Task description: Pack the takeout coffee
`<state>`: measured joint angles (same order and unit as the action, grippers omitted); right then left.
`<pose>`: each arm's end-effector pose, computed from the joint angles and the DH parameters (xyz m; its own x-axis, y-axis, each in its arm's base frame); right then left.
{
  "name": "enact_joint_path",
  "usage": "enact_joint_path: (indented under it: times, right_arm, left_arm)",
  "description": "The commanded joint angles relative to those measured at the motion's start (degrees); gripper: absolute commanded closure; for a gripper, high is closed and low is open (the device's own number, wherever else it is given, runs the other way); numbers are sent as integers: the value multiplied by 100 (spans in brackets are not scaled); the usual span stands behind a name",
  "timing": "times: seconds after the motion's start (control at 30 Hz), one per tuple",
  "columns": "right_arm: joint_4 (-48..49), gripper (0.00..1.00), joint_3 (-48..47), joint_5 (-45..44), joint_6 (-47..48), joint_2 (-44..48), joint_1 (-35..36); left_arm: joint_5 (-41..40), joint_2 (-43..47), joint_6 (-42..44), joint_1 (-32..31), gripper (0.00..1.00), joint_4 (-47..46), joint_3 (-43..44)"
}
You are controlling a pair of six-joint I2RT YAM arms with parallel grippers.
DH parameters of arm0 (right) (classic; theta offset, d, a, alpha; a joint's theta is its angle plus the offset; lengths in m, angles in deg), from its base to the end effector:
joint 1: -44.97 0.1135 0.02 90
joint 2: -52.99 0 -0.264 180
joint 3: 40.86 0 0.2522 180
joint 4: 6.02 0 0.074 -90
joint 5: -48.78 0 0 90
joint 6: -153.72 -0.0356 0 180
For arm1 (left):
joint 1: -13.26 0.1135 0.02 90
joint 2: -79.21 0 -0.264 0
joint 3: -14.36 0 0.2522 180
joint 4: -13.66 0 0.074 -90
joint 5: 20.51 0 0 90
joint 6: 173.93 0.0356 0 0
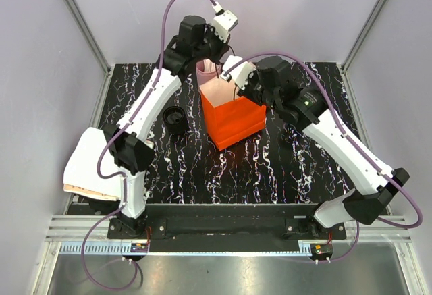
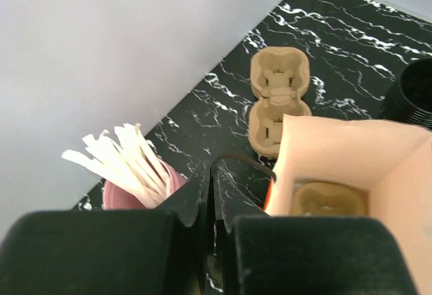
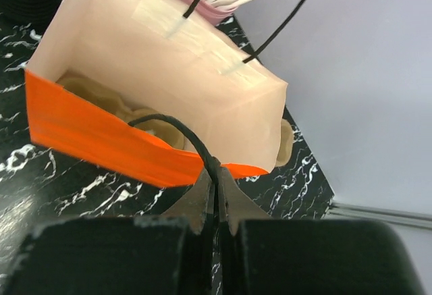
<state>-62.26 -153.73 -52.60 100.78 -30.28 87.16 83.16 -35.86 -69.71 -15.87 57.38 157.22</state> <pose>0.2312 0.2001 0.4514 0.0529 -0.7494 -0.6600 -0.6213 0.4927 -0.6093 0.3972 -0.2310 0.4404 -0.0674 0.3108 -0.9481 0.7098 0.6827 0.1733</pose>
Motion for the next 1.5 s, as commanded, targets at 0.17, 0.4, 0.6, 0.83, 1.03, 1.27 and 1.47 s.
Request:
enact_joint_path:
  times: [0.17,0.4,0.6,0.83,1.03,1.27,1.47]
  right_arm:
    - [1100,100,199,-514,-252,-128,-168]
    - [1233,100,445,-401,-366,-330,-194]
    - [1233,100,428,-269,-515,-454,-185]
    - [1216,100,410,-242,-586,-524,-185]
    - [1207,89,436,-233,-586,-471,-185]
    - [1023,50,112,-163,-673,-436,-185]
    - [583,24,-537,-14,-788,-375,-185]
  left_arm:
    - [-760,-385,757,-181,98,-929,555]
    - [-1121,-604,1153,-260,93,-1588,572]
    - [-1288,-806,1373,-339,92,-2002,695]
    - [-1349,-1114,1505,-392,90,-2222,968]
    - [-1569,-1132,1522,-410,48,-2336,801]
    - [-1841,-860,1382,-305,4,-2442,704]
    - [-1991,-501,1110,-77,1,-2345,845]
